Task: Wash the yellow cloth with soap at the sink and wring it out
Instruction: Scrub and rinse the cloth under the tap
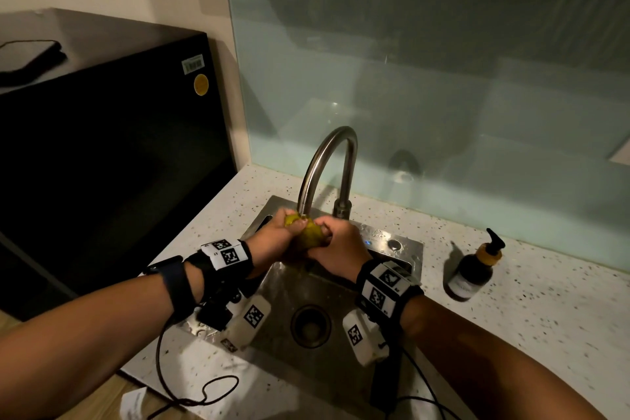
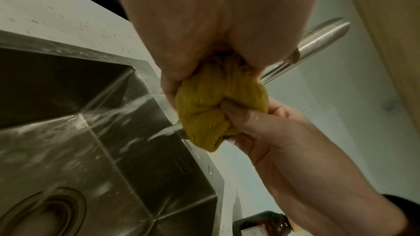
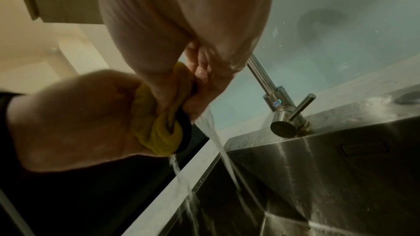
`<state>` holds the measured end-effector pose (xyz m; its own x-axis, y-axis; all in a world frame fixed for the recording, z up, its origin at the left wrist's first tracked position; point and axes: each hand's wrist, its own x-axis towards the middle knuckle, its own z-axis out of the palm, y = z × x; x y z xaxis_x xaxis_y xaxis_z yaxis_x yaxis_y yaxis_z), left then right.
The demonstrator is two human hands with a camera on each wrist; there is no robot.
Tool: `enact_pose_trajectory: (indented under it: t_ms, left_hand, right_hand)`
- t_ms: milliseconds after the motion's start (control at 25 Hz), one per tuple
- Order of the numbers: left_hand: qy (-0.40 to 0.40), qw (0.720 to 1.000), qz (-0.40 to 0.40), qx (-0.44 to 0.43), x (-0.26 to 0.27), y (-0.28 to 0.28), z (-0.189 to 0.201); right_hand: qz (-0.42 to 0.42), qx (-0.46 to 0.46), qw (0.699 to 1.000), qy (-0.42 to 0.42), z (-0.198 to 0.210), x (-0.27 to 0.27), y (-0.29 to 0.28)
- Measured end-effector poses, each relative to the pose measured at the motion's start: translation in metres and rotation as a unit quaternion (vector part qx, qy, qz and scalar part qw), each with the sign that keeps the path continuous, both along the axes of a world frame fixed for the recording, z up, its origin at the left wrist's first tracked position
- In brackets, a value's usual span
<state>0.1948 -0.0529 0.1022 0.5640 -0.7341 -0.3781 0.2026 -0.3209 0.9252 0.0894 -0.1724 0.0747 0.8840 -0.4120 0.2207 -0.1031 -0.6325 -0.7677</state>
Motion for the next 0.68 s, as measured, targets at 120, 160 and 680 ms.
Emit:
enact_pose_trajectory:
  t_ms: [120, 160, 680]
  left_hand:
    - [0.033, 0.999, 0.007, 0.017, -0.002, 0.004, 0.003]
    - [0.05, 0.999, -0.008, 0.013, -0.004, 0.005, 0.004]
    - [0.052, 0.997, -0.064, 0.001, -0.002, 0.002, 0.007]
  right_hand:
    - [-0.024, -0.041, 0.998, -0.048, -0.004, 0.001, 0.001]
    - [-0.03, -0.054, 0.997, -0.056, -0.006, 0.003, 0.003]
    - [0.021, -0.021, 0.998, -0.058, -0.007, 0.002, 0.004]
